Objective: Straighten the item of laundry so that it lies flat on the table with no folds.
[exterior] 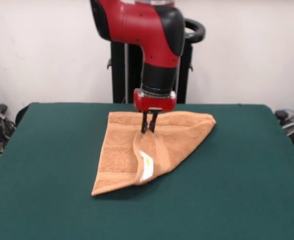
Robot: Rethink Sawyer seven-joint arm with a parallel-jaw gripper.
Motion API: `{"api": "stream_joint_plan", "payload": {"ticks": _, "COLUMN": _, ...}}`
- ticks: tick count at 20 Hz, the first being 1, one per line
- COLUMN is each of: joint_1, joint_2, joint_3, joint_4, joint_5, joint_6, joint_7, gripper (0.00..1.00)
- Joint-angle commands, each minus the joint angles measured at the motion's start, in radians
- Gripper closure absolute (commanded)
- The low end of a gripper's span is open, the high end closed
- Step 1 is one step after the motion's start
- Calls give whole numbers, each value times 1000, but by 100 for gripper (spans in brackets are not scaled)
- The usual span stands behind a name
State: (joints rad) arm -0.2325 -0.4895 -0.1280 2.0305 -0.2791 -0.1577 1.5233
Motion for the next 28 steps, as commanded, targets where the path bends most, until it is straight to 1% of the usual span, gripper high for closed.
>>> {"api": "stream_joint_plan", "payload": {"ticks": 1, "joint_1": 126, "joint_2": -160, "joint_3": 49, "joint_4": -54, "joint_5": 209, "joint_6": 234, "joint_7": 256, "gripper": 100}}
{"api": "stream_joint_plan", "payload": {"ticks": 4, "joint_1": 211, "joint_2": -170, "joint_3": -1, "joint_4": -84, "joint_5": 298, "joint_6": 297, "joint_7": 282, "gripper": 100}}
{"api": "stream_joint_plan", "payload": {"ticks": 6, "joint_1": 253, "joint_2": -146, "joint_3": -18, "joint_4": -104, "joint_5": 360, "joint_6": 283, "joint_7": 313, "gripper": 100}}
{"api": "stream_joint_plan", "payload": {"ticks": 8, "joint_1": 301, "joint_2": -96, "joint_3": -41, "joint_4": -148, "joint_5": 420, "joint_6": 270, "joint_7": 329, "gripper": 100}}
{"api": "stream_joint_plan", "payload": {"ticks": 12, "joint_1": 392, "joint_2": 2, "joint_3": -76, "joint_4": -245, "joint_5": 535, "joint_6": 307, "joint_7": 352, "gripper": 100}}
{"api": "stream_joint_plan", "payload": {"ticks": 14, "joint_1": 417, "joint_2": 57, "joint_3": -66, "joint_4": -277, "joint_5": 592, "joint_6": 271, "joint_7": 366, "gripper": 100}}
{"api": "stream_joint_plan", "payload": {"ticks": 19, "joint_1": 535, "joint_2": 229, "joint_3": -150, "joint_4": -385, "joint_5": 744, "joint_6": 175, "joint_7": 379, "gripper": 100}}
{"api": "stream_joint_plan", "payload": {"ticks": 21, "joint_1": 564, "joint_2": 289, "joint_3": -173, "joint_4": -419, "joint_5": 810, "joint_6": 127, "joint_7": 384, "gripper": 100}}
{"api": "stream_joint_plan", "payload": {"ticks": 24, "joint_1": 548, "joint_2": 345, "joint_3": -142, "joint_4": -450, "joint_5": 865, "joint_6": 0, "joint_7": 385, "gripper": 100}}
{"api": "stream_joint_plan", "payload": {"ticks": 26, "joint_1": 506, "joint_2": 345, "joint_3": -102, "joint_4": -465, "joint_5": 829, "joint_6": -36, "joint_7": 354, "gripper": 100}}
{"api": "stream_joint_plan", "payload": {"ticks": 27, "joint_1": 470, "joint_2": 334, "joint_3": -63, "joint_4": -465, "joint_5": 798, "joint_6": -47, "joint_7": 329, "gripper": 0}}
{"api": "stream_joint_plan", "payload": {"ticks": 28, "joint_1": 468, "joint_2": 322, "joint_3": -63, "joint_4": -462, "joint_5": 794, "joint_6": -22, "joint_7": 318, "gripper": 0}}
